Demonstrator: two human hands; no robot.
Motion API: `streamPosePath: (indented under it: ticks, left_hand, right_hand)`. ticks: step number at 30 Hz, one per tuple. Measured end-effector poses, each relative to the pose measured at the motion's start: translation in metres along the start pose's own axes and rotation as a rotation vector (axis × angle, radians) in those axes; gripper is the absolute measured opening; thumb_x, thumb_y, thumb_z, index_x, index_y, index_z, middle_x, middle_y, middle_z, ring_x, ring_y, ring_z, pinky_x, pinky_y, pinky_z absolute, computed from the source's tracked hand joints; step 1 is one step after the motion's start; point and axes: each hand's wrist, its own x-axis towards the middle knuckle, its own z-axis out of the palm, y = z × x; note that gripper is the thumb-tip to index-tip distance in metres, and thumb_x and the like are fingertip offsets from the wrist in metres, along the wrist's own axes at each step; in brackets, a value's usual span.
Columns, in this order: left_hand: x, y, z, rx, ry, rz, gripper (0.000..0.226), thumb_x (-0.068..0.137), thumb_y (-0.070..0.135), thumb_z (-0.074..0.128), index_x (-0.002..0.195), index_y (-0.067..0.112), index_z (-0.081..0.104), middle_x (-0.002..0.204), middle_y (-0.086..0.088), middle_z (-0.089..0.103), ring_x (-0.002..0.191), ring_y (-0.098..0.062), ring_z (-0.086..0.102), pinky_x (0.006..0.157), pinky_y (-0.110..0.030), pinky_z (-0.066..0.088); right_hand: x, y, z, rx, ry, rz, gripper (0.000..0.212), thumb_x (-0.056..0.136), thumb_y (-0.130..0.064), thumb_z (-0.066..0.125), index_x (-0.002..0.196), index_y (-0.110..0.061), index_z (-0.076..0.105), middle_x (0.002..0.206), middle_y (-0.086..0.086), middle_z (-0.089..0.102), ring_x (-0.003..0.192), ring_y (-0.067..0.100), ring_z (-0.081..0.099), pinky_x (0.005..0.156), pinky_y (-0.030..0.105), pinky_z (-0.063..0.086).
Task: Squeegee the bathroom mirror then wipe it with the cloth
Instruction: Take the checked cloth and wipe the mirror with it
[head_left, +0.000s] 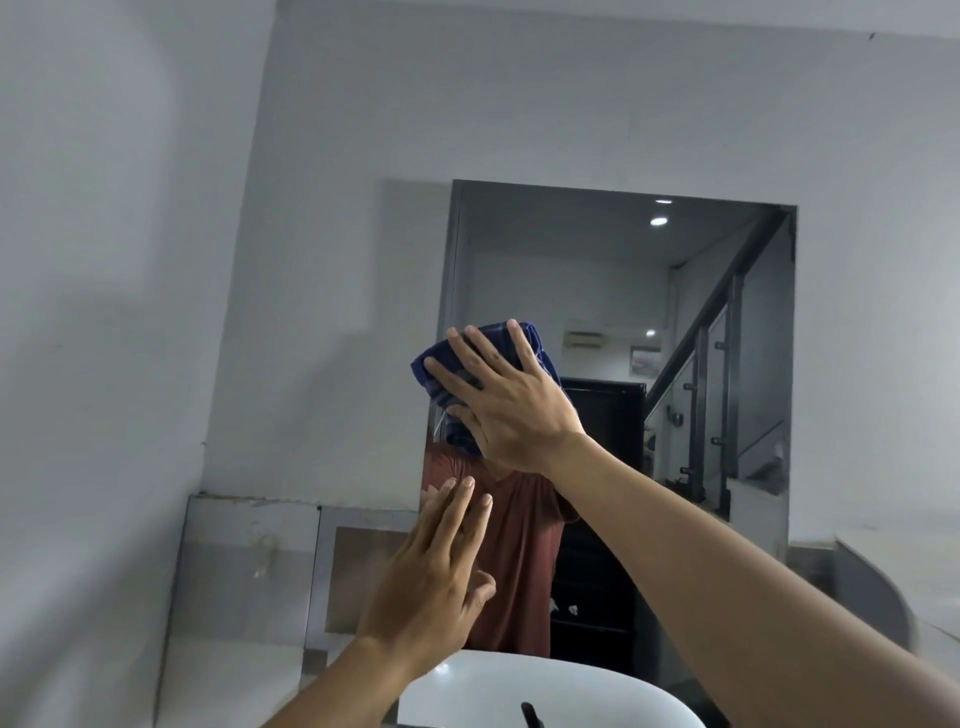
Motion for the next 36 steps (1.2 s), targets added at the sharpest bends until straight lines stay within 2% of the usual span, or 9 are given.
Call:
streamPosePath:
  ticks: [4, 8, 13, 18, 21, 23, 27, 34, 36]
  left_hand:
    - [-0.001, -0.001, 0.002, -0.071, -0.015, -0.012, 0.095, 0.09, 0.052, 0.064, 0.161, 0.016, 0.013, 0.17, -0.008, 0.006, 0.155, -0.029, 0.014, 0.111, -0.042, 0.046]
    - [-0.001, -0.002, 0.003, -0.082, -0.013, 0.011, 0.1, 0.089, 0.051, 0.067, 0.161, 0.015, 0.009, 0.17, -0.009, 0.005, 0.155, -0.029, 0.012, 0.113, -0.043, 0.044]
    - [-0.002, -0.003, 0.004, -0.055, -0.015, 0.024, 0.1, 0.088, 0.05, 0.068, 0.161, 0.014, 0.009, 0.168, -0.012, 0.011, 0.154, -0.031, 0.016, 0.115, -0.044, 0.041]
    - [-0.001, -0.001, -0.001, -0.041, -0.007, 0.008, 0.089, 0.089, 0.048, 0.067, 0.159, 0.013, 0.024, 0.166, -0.012, 0.02, 0.154, -0.031, 0.019, 0.111, -0.042, 0.044]
    - [-0.001, -0.002, 0.0, -0.015, -0.018, 0.018, 0.083, 0.094, 0.05, 0.058, 0.159, 0.011, 0.023, 0.167, -0.012, 0.017, 0.155, -0.029, 0.012, 0.114, -0.042, 0.042]
    - [-0.001, -0.003, 0.0, 0.005, -0.022, 0.029, 0.082, 0.095, 0.051, 0.053, 0.159, 0.01, 0.022, 0.167, -0.013, 0.016, 0.156, -0.03, 0.01, 0.115, -0.044, 0.041]
    - [0.0, -0.004, -0.001, 0.024, -0.017, 0.052, 0.079, 0.097, 0.049, 0.053, 0.158, 0.008, 0.024, 0.166, -0.015, 0.019, 0.155, -0.031, 0.011, 0.117, -0.049, 0.038]
    - [0.0, 0.0, 0.0, -0.027, -0.01, -0.003, 0.079, 0.095, 0.054, 0.047, 0.159, 0.013, 0.025, 0.168, -0.012, 0.016, 0.156, -0.029, 0.012, 0.112, -0.041, 0.038]
    - [0.0, 0.0, 0.001, -0.025, -0.012, 0.003, 0.081, 0.093, 0.054, 0.047, 0.159, 0.013, 0.024, 0.167, -0.013, 0.017, 0.155, -0.029, 0.012, 0.112, -0.042, 0.038]
  right_hand:
    - [-0.023, 0.003, 0.004, 0.002, -0.046, -0.097, 0.057, 0.105, -0.043, 0.024, 0.159, -0.026, 0.018, 0.168, 0.009, 0.018, 0.155, 0.028, 0.013, 0.123, 0.062, 0.006]
    - [-0.041, 0.007, 0.005, 0.004, -0.055, -0.048, 0.057, 0.106, -0.044, 0.025, 0.16, -0.025, 0.017, 0.168, 0.008, 0.015, 0.156, 0.026, 0.011, 0.123, 0.061, 0.006]
    - [-0.067, 0.014, 0.004, 0.007, -0.013, 0.18, 0.059, 0.106, -0.046, 0.024, 0.161, -0.025, 0.017, 0.168, 0.009, 0.013, 0.156, 0.025, 0.008, 0.124, 0.059, 0.001]
    - [-0.094, 0.032, 0.005, 0.045, 0.016, 0.393, 0.059, 0.105, -0.046, 0.018, 0.161, -0.025, 0.015, 0.169, 0.01, 0.012, 0.156, 0.025, 0.007, 0.125, 0.057, 0.0]
    - [-0.107, 0.048, 0.006, 0.054, 0.056, 0.51, 0.058, 0.105, -0.044, 0.022, 0.161, -0.026, 0.018, 0.168, 0.011, 0.016, 0.156, 0.027, 0.01, 0.125, 0.055, -0.002]
    - [-0.115, 0.06, 0.006, 0.052, 0.063, 0.568, 0.059, 0.105, -0.045, 0.018, 0.161, -0.028, 0.017, 0.168, 0.01, 0.015, 0.156, 0.027, 0.01, 0.125, 0.054, -0.004]
    - [-0.131, 0.082, 0.009, 0.053, 0.083, 0.696, 0.058, 0.106, -0.046, 0.013, 0.161, -0.029, 0.014, 0.168, 0.01, 0.013, 0.156, 0.026, 0.008, 0.124, 0.057, -0.001]
    - [-0.17, 0.109, 0.021, 0.083, 0.122, 0.892, 0.06, 0.104, -0.049, 0.011, 0.161, -0.031, 0.012, 0.169, 0.009, 0.01, 0.157, 0.024, 0.005, 0.125, 0.054, -0.002]
    - [-0.179, 0.108, 0.029, 0.099, 0.154, 0.948, 0.059, 0.105, -0.05, 0.009, 0.161, -0.032, 0.013, 0.169, 0.008, 0.011, 0.157, 0.022, 0.005, 0.125, 0.056, 0.001]
